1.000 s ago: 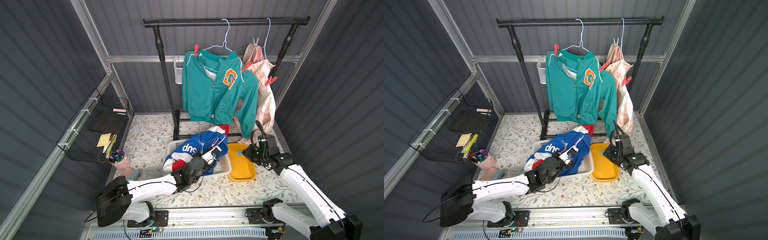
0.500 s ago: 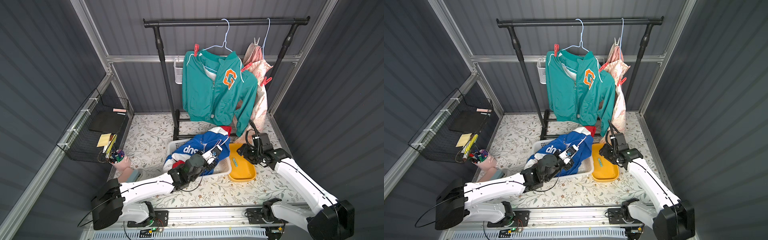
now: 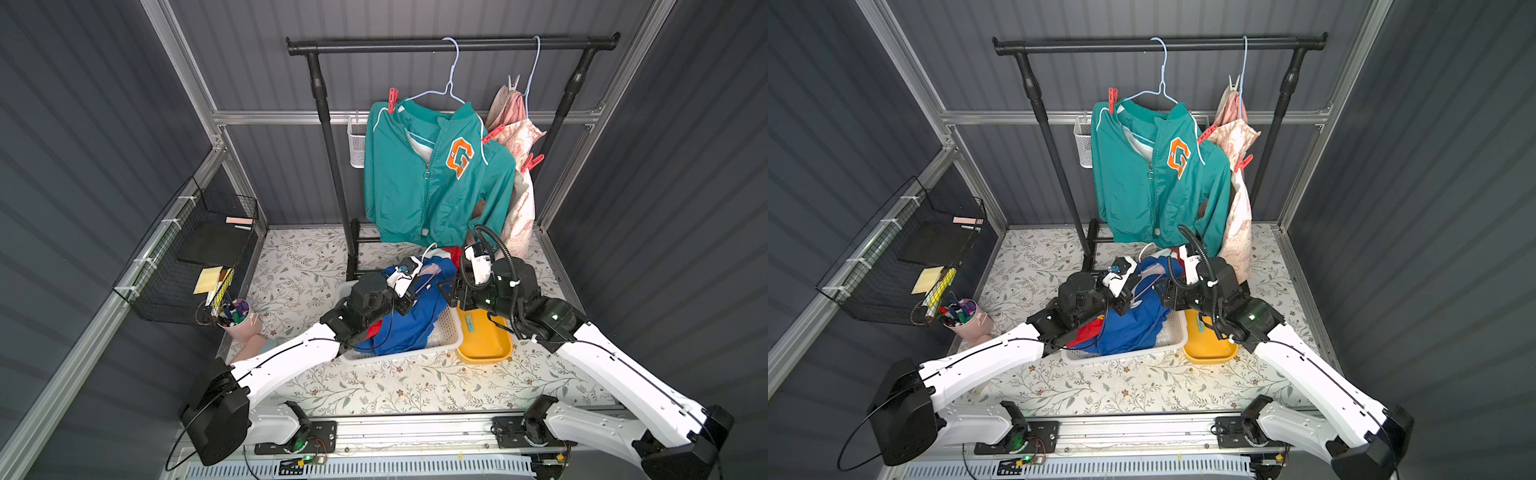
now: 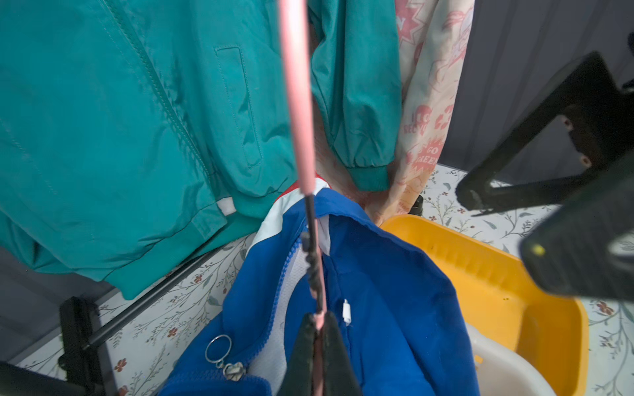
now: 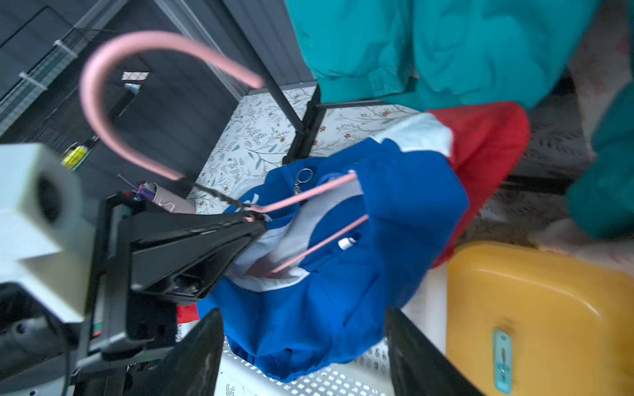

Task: Remove the clothespins securing jackets to the hanger
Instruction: Remove the clothespin from the hanger.

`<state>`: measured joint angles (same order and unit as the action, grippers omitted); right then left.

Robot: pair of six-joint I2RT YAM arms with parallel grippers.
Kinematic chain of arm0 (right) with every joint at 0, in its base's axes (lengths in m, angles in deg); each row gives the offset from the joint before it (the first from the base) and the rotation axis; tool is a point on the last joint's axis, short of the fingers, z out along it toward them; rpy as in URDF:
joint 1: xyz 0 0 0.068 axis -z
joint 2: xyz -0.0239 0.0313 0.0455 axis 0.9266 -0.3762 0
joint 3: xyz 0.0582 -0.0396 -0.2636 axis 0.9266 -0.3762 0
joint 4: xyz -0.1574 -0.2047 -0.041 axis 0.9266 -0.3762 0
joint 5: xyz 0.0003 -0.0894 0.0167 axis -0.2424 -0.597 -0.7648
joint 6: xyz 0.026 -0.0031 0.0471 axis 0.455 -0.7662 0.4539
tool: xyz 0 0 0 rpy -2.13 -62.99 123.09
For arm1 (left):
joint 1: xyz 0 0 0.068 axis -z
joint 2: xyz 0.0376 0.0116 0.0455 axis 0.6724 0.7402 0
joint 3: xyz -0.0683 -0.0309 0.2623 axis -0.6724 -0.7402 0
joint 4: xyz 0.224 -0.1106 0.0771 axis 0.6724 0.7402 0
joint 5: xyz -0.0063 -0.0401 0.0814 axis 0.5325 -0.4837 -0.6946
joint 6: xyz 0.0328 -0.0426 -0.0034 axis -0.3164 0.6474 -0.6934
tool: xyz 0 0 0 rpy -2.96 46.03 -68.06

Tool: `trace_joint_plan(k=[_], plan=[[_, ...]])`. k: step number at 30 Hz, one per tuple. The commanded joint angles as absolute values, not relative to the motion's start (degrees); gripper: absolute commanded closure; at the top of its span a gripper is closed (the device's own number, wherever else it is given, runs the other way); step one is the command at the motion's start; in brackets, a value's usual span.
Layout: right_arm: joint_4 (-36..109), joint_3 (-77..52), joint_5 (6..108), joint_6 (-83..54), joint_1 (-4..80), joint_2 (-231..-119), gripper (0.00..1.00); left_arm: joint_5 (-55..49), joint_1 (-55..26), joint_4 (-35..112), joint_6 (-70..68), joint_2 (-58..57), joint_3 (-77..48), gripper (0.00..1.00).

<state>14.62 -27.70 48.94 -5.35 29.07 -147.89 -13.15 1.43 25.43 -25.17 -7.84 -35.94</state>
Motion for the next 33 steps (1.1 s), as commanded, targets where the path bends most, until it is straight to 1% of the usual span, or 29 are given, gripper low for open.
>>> trace_joint_plan(k=[1,6,10,11,16,19,23,26,27,28,31,33], plan=[[21.63,-26.78,50.2,-9.69,28.33,-149.52,0.29,-7.52,0.43,24.87,-23.36,-6.89,-33.27,1.0],[24.82,-24.03,50.37,-11.5,28.3,-154.01,0.36,-6.36,0.19,24.57,-23.2,-6.7,-33.24,1.0],[27.62,-22.86,49.9,-12.43,28.29,-155.93,0.39,-5.87,0.11,24.66,-23.12,-6.79,-33.46,1.0],[27.95,-22.43,49.39,-12.66,28.29,-157.83,0.4,-5.8,0.11,24.66,-23.05,-6.92,-33.54,1.0],[28.92,-21.77,48.84,-13.32,28.28,-159.61,0.52,-6.15,0.02,24.31,-22.85,-7.23,-33.66,1.0],[28.89,-21.56,49.94,-13.33,28.35,-160.39,0.62,-6.06,0.02,24.05,-22.77,-6.9,-33.59,1.0],[28.94,-21.56,50.4,-13.24,28.26,-160.62,0.8,-6.17,-0.07,23.82,-22.76,-6.38,-33.2,0.99],[29.2,-21.63,49.98,-13.5,28.29,-160.72,0.94,-6.17,-0.07,24.35,-23.08,-5.87,-32.17,0.92],[29.2,-21.48,49.78,-13.67,28.31,-160.86,0.98,-5.93,-0.07,24.85,-23.26,-5.82,-31.54,0.85],[29.11,-21.37,49.67,-13.83,28.27,-160.91,1.0,-5.85,-0.07,25.4,-23.52,-5.95,-30.93,0.78],[29.11,-21.15,49.07,-14.44,28.42,-161.12,1.0,-6.21,-0.07,27.33,-24.37,-7.27,-29.41,0.48],[29.27,-21.08,49.03,-14.72,28.56,-161.14,1.0,-6.81,-0.07,28.07,-24.8,-8.86,-29.07,0.37]])
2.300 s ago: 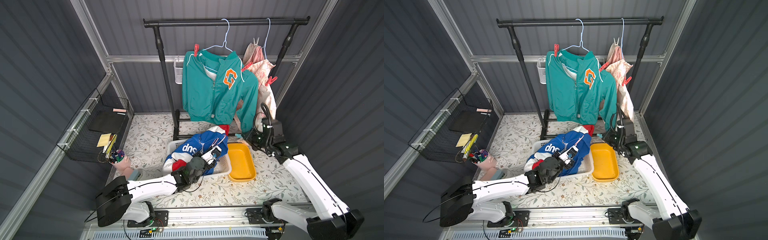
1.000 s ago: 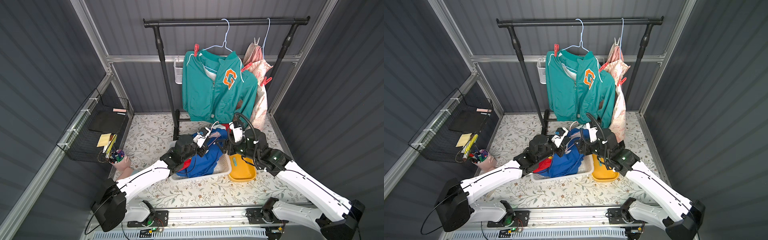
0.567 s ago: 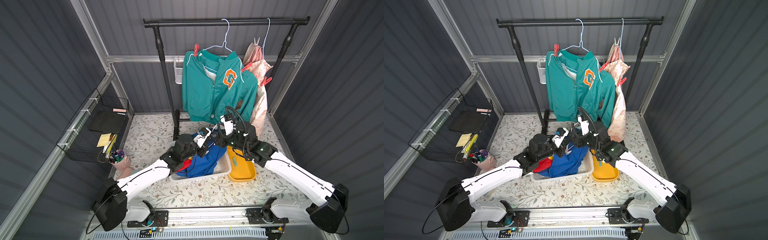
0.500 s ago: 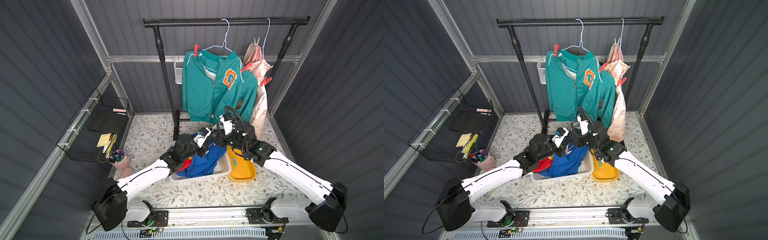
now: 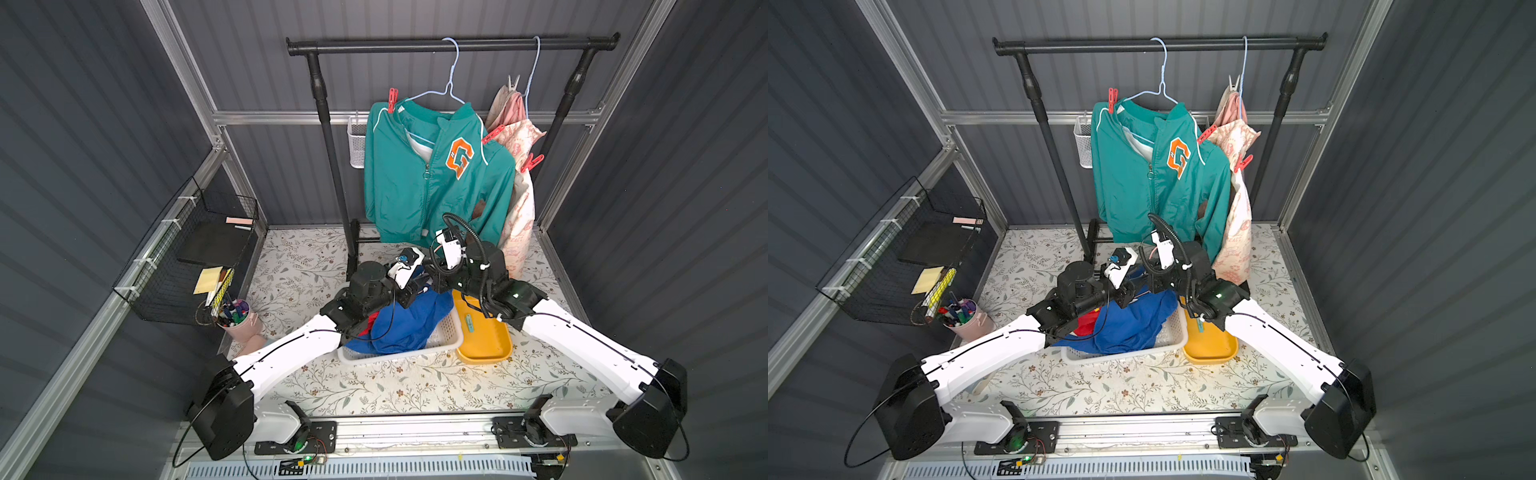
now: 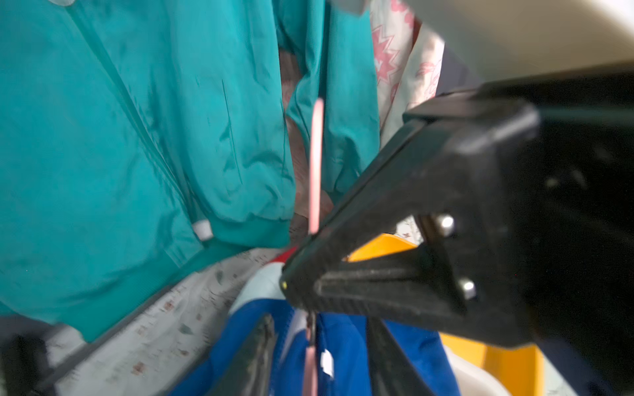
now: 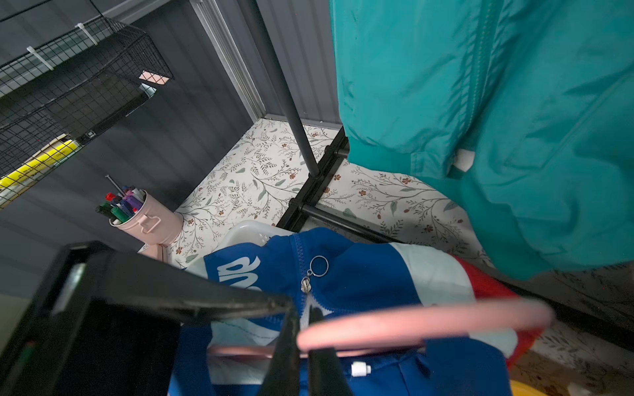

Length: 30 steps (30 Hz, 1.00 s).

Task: Remove the clothespins securing jackets to the hanger
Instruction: Remove the clothespin from the hanger.

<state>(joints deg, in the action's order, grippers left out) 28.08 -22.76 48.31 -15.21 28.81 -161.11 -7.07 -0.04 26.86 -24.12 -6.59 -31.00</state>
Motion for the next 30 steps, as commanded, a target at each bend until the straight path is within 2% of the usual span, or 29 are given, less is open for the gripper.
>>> trace_joint_plan(k=[1,5,12,19,30], plan=[[29.39,-21.03,49.08,-14.95,28.63,-161.23,1.0,-7.17,-0.07,28.81,-25.0,-9.72,-28.73,0.31],[29.37,-20.86,49.67,-15.46,29.61,-161.26,1.0,-8.67,-0.26,32.71,-25.74,-14.37,-27.61,0.16],[29.29,-20.68,52.94,-16.31,31.84,-161.17,1.0,-10.33,-3.82,40.95,-28.13,-23.26,-27.45,0.09],[29.24,-20.51,58.86,-17.26,35.2,-161.15,1.0,-6.54,-9.88,48.59,-30.36,-27.66,-28.94,0.1],[29.06,-20.24,69.17,-19.02,39.63,-161.84,1.0,1.46,-13.07,53.14,-31.48,-27.36,-30.25,0.22]])
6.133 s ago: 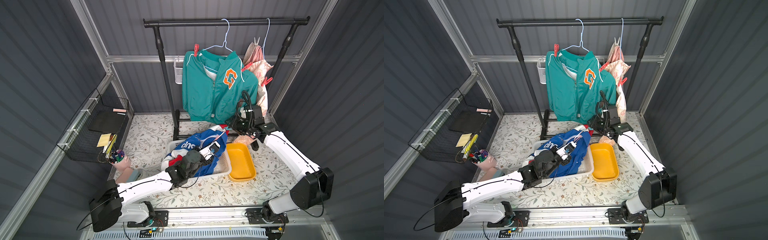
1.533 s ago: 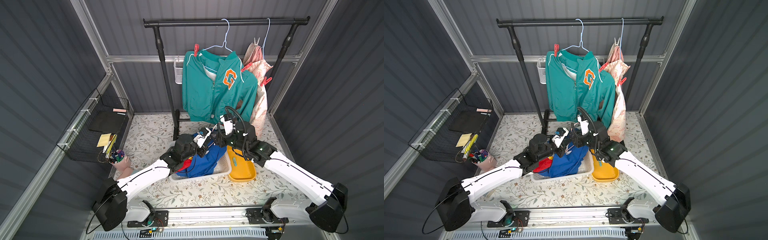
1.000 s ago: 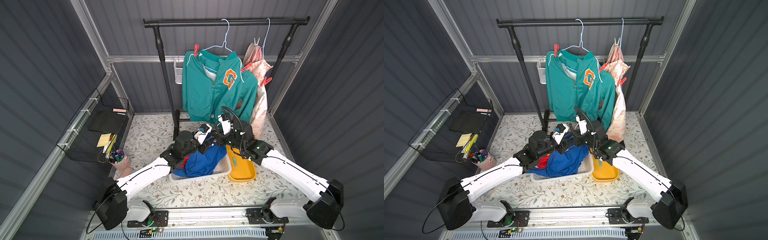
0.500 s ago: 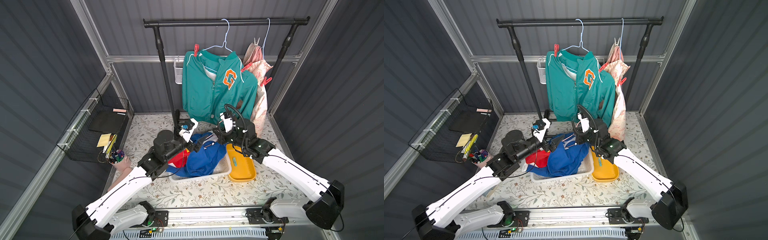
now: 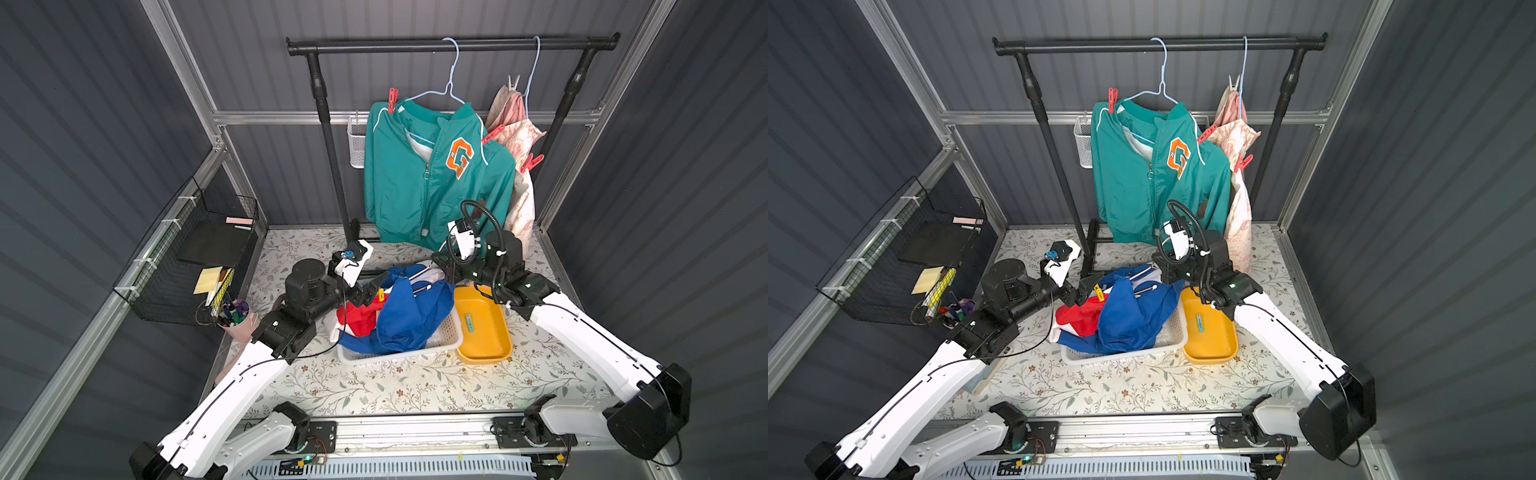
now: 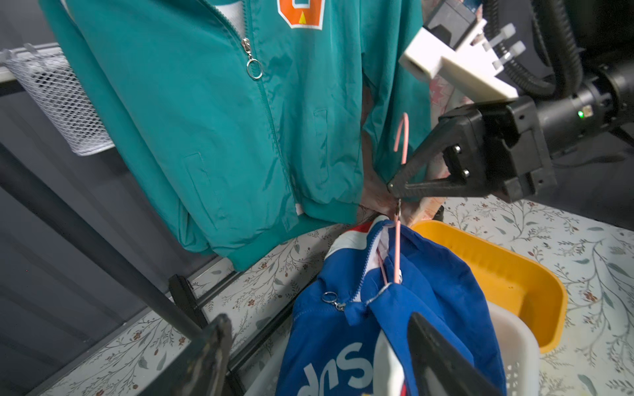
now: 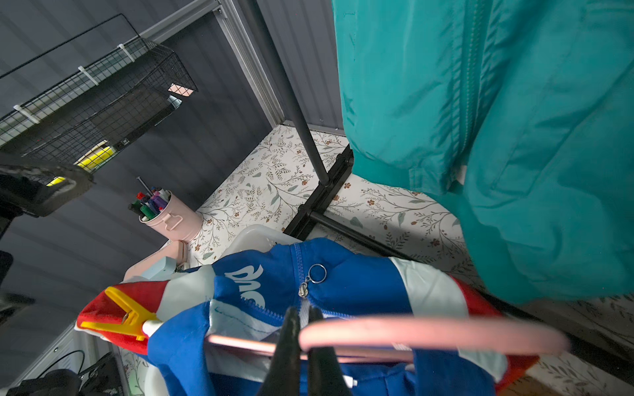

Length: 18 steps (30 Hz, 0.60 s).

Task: Remove the clothespins securing jackets to the hanger
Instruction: Remove the clothespin from the hanger.

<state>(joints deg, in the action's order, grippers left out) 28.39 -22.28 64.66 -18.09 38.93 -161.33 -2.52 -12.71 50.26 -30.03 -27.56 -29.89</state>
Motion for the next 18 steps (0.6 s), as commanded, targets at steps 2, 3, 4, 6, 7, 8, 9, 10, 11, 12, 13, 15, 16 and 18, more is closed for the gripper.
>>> trace_joint_plan(k=[2,3,4,6,7,8,9,10,11,12,13,15,16,18], plan=[[28.85,-19.99,70.74,-19.13,40.41,-162.03,1.0,2.47,-13.16,54.08,-31.65,-27.45,-30.42,0.25],[28.85,-19.94,71.48,-19.13,40.76,-162.09,1.0,3.17,-13.2,54.61,-31.75,-27.39,-30.43,0.26],[28.93,-19.89,72.36,-19.05,41.2,-162.2,1.0,3.89,-13.23,55.03,-31.78,-27.4,-30.54,0.24],[29.28,-19.82,73.76,-18.85,41.79,-162.45,1.0,4.58,-13.29,55.32,-31.81,-27.06,-30.86,0.24],[29.37,-19.76,74.32,-18.93,42.05,-162.63,1.0,4.59,-13.24,55.66,-31.96,-26.8,-30.8,0.26],[29.49,-19.77,74.72,-18.96,42.23,-162.87,1.0,5.88,-13.22,55.77,-31.97,-26.59,-30.71,0.28],[29.5,-19.65,74.95,-18.93,42.32,-162.9,1.0,6.57,-13.24,55.92,-31.98,-26.44,-30.54,0.3],[29.49,-19.6,75.3,-19.0,42.41,-163.09,1.0,6.82,-13.25,56.07,-32.09,-26.31,-30.35,0.31],[29.61,-19.54,75.49,-19.04,42.5,-163.19,1.0,7.03,-13.24,56.28,-32.33,-26.13,-30.31,0.31],[29.6,-19.45,75.59,-19.04,42.51,-163.27,1.0,7.03,-13.25,56.38,-32.4,-25.89,-30.22,0.31],[29.6,-19.37,75.79,-19.09,42.63,-163.37,1.0,6.94,-13.25,56.47,-32.43,-25.62,-30.17,0.31],[29.56,-19.3,75.9,-19.13,42.68,-163.39,1.0,7.82,-13.2,56.38,-32.52,-25.11,-30.11,0.34],[29.6,-19.28,75.97,-19.13,42.83,-163.43,1.0,8.34,-13.24,56.47,-32.52,-24.78,-29.95,0.35],[29.67,-19.29,75.93,-19.11,42.97,-163.5,1.0,8.5,-13.25,56.6,-32.43,-24.38,-29.78,0.39]])
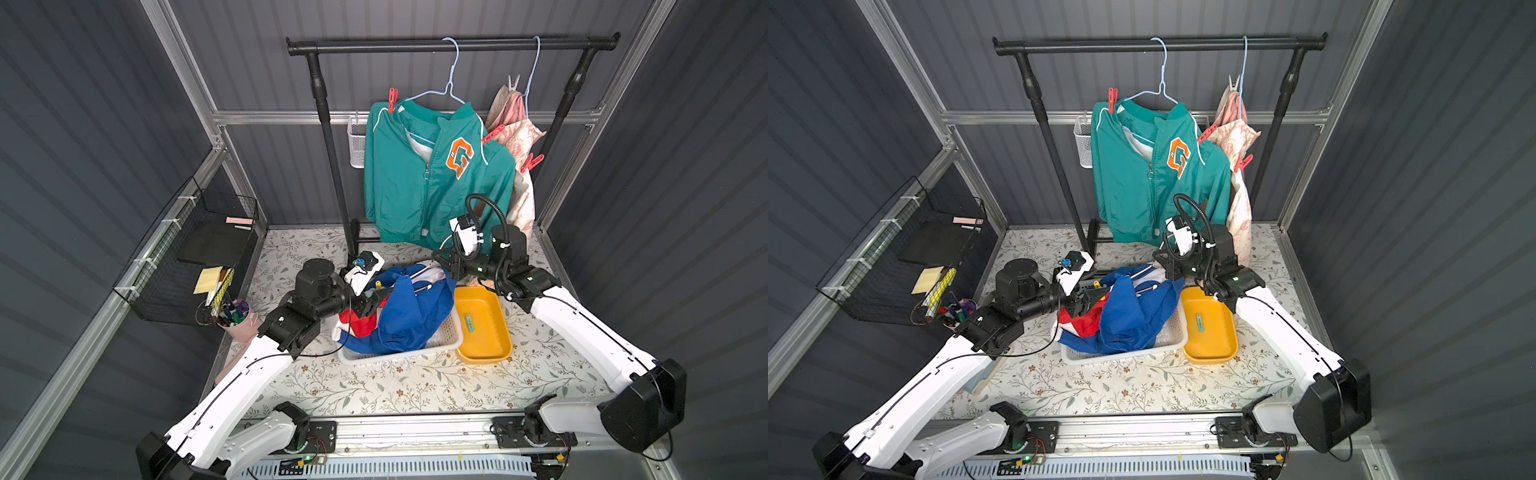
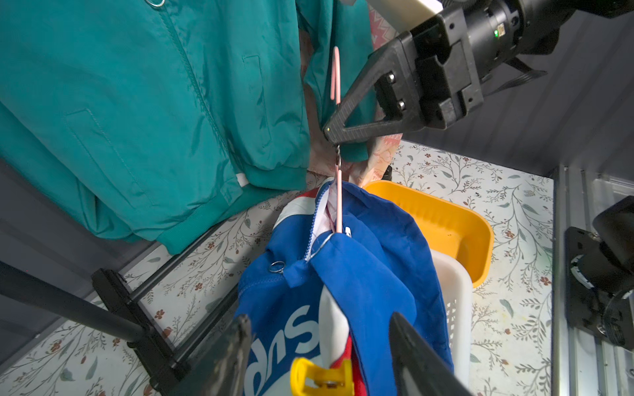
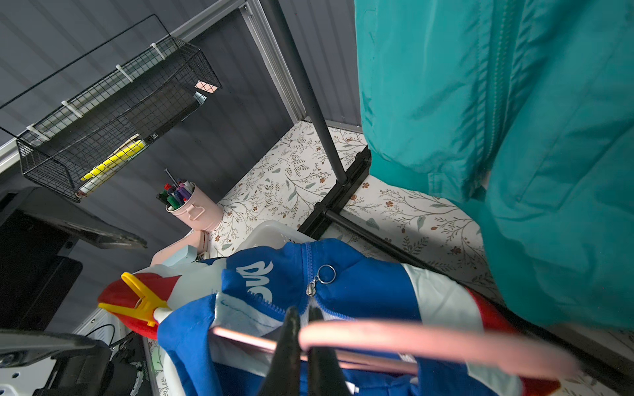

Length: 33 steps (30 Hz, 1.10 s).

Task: Remove the clothespins securing jackets to the hanger
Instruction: Remove the clothespin from the hanger.

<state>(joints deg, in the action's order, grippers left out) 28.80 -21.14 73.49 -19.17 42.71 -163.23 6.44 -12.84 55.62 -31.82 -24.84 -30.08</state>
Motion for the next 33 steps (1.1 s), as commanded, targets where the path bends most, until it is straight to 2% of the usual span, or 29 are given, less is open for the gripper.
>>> trace_joint_plan(k=[1,12,24,33], plan=[[29.64,-19.24,75.98,-19.04,43.03,-163.43,1.0,8.46,-13.25,56.65,-32.42,-24.22,-29.94,0.4],[29.86,-18.79,75.59,-18.78,44.08,-163.88,1.0,7.52,-13.24,56.88,-31.31,-24.26,-30.04,0.55],[30.25,-18.68,75.21,-18.25,44.3,-164.26,1.0,7.22,-13.24,57.25,-30.06,-24.2,-29.37,0.63],[30.38,-18.51,75.52,-18.12,44.35,-164.33,1.0,6.06,-13.25,57.14,-28.28,-24.47,-29.45,0.77]])
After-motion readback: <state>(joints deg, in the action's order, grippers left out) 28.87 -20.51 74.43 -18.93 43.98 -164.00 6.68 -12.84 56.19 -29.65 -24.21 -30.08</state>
